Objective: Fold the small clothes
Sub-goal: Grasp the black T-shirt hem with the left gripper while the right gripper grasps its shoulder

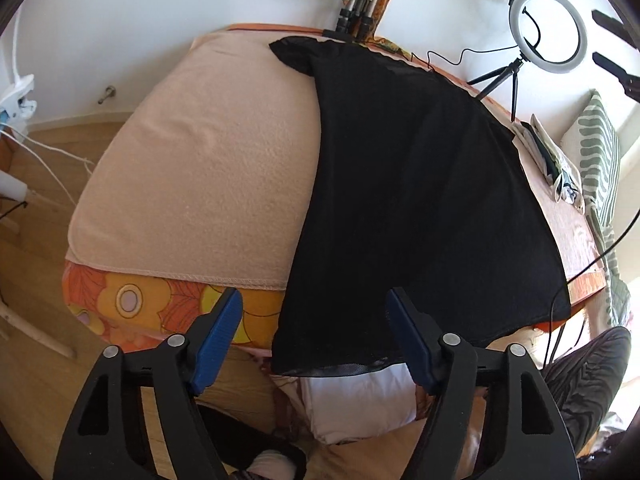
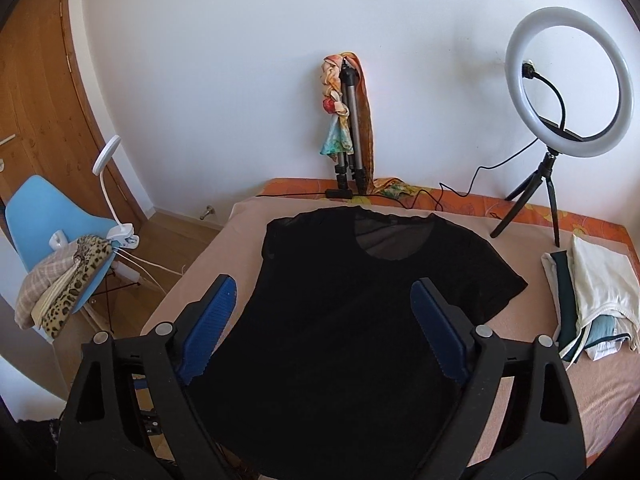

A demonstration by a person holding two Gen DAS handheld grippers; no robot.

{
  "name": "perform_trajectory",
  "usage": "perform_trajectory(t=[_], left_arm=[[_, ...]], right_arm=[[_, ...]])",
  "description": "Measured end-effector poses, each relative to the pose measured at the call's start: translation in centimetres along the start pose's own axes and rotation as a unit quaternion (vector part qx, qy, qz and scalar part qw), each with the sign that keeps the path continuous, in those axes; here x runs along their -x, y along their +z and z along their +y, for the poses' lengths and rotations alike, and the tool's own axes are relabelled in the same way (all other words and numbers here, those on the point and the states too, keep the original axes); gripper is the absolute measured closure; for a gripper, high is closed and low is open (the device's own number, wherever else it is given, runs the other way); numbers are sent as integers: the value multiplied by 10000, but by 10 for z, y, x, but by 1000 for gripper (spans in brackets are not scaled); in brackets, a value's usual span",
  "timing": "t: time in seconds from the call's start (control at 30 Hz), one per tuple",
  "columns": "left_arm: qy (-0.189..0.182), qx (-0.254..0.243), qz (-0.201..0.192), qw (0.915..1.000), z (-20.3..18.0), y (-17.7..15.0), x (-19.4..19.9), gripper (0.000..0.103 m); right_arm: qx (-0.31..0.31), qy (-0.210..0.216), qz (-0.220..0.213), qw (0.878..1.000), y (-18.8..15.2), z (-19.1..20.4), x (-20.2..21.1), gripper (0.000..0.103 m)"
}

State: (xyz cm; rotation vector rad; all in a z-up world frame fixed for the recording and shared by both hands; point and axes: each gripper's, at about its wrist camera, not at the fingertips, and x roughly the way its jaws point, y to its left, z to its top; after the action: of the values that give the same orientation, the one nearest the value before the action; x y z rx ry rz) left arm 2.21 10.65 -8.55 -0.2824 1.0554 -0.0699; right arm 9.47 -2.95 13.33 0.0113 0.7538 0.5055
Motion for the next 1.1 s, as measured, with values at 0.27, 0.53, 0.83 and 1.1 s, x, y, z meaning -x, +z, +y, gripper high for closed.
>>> perform_trajectory(t=[0.27,0.53,0.83,1.1], left_arm=[[-248,273,133,9992,9,0,-9,37],[-293,209,161,9992,15,0,-13,58],[-783,343,265,9960,20,10,-17,81],[-1117,419,245,9926,21,14,-21,94]], right_arm=[[6,449,617,9971,61,42,-101,22],[-49,633,1161,9912,73,85,-240,29],[-116,432,1680,9848,68,89,-370,41],[-88,323,1925,9807,59,94,-444,43]])
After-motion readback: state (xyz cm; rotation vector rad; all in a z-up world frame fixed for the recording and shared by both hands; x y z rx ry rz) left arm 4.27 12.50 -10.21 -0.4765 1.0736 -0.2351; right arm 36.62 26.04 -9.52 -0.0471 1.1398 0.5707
